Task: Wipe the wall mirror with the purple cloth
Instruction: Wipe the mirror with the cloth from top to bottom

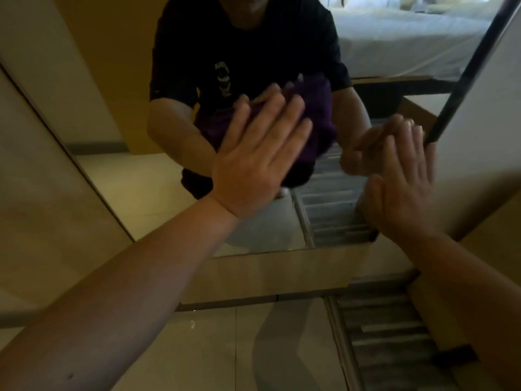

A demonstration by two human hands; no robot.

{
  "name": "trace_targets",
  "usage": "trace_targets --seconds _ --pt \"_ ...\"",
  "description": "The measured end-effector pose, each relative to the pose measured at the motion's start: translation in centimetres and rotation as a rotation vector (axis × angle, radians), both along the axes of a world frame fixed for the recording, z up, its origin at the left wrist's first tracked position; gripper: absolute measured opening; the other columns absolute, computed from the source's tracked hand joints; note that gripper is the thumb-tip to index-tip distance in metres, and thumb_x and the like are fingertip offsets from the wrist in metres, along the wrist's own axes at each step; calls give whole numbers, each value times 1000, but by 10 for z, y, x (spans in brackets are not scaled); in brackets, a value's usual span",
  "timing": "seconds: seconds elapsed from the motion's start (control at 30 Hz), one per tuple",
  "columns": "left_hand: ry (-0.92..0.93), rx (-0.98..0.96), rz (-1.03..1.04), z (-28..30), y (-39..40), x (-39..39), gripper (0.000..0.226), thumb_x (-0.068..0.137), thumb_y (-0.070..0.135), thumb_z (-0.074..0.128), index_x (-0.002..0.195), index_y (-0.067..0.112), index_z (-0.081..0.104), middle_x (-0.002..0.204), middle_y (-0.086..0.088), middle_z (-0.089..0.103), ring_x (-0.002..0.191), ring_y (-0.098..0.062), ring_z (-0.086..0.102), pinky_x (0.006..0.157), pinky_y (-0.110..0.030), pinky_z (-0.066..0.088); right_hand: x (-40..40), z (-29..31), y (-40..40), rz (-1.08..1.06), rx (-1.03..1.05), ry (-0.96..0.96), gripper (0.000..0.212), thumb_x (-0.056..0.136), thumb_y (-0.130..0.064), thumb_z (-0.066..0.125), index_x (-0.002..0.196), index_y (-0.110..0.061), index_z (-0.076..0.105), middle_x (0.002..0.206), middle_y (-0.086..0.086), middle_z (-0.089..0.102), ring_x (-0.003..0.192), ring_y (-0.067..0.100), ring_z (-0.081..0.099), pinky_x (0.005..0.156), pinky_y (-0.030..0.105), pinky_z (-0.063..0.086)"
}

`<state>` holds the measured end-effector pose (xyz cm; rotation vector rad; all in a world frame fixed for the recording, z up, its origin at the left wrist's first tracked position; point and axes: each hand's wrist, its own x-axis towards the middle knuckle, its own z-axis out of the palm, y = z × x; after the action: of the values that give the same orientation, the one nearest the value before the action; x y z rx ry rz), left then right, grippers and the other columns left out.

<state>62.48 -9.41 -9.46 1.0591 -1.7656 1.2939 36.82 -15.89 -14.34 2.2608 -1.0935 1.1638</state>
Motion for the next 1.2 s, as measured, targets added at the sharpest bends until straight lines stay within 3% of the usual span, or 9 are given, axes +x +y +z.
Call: trace_targets --seconds 0.17,0.27,0.43,0.57,0.67,0.8,0.93,1.03,1.2 --pt "-403 377 -24 -153 2 -16 40 102 14 46 141 12 54 149 -10 47 140 -27 42 119 -46 22 -2 -17 -31 -3 -137 55 59 106 -30 26 156 -12 0 159 20 5 150 27 -10 119 56 3" --pt "-458 524 22 -212 7 -16 42 103 13 36 143 11 51 151 -7 45 142 -24 38 122 -45 13 -3 -18 -37 0 -185 73 60 106 -32 24 156 -14 -4 157 20 6 148 26 -9 120 49 -4" --pt "-424 722 -29 -200 16 -19 45 101 11 30 139 12 56 147 -8 50 137 -25 45 118 -43 20 -2 -11 -25 -11 -131 80 62 104 -29 30 156 -11 1 158 21 8 147 27 -7 121 46 -6" --pt "-246 827 -142 -169 27 -36 49 88 11 36 128 7 63 133 -14 62 117 -30 63 97 -43 50 -13 4 -7 28 -13 129 56 104 -27 31 154 -9 12 161 15 5 150 24 -8 123 47 -1" --pt "-73 728 -216 -127 29 -55 43 91 -2 41 132 3 56 135 -18 59 114 -31 63 85 -44 55 -33 7 0 89 99 85 52 105 -28 29 153 -12 15 162 9 5 152 20 -4 124 44 1" --pt "52 364 -293 -29 0 -79 35 97 3 59 131 3 60 140 -17 55 131 -30 51 102 -49 44 -67 3 -8 -71 186 -80 53 106 -29 25 155 -8 17 163 12 7 152 22 -1 123 44 0" --pt "-29 22 -87 27 -45 -101 29 101 9 57 129 11 65 139 -10 57 132 -29 51 107 -49 43 -81 7 -31 -152 221 -124 53 108 -25 26 156 -9 10 164 13 3 152 22 -4 123 42 -2" --pt "-167 87 -71 -12 -54 -111 34 106 12 46 138 9 56 146 -13 51 136 -31 46 112 -52 36 -81 3 -49 -157 214 -120 54 107 -26 25 156 -10 9 164 14 2 152 25 -3 123 43 -1" --pt "-523 381 -36 -161 -40 -93 43 104 12 33 144 9 49 154 -13 33 144 -30 34 121 -49 13 -84 -10 -71 -222 159 -31 59 107 -28 31 156 -11 4 164 17 -1 151 28 -6 123 47 -2"
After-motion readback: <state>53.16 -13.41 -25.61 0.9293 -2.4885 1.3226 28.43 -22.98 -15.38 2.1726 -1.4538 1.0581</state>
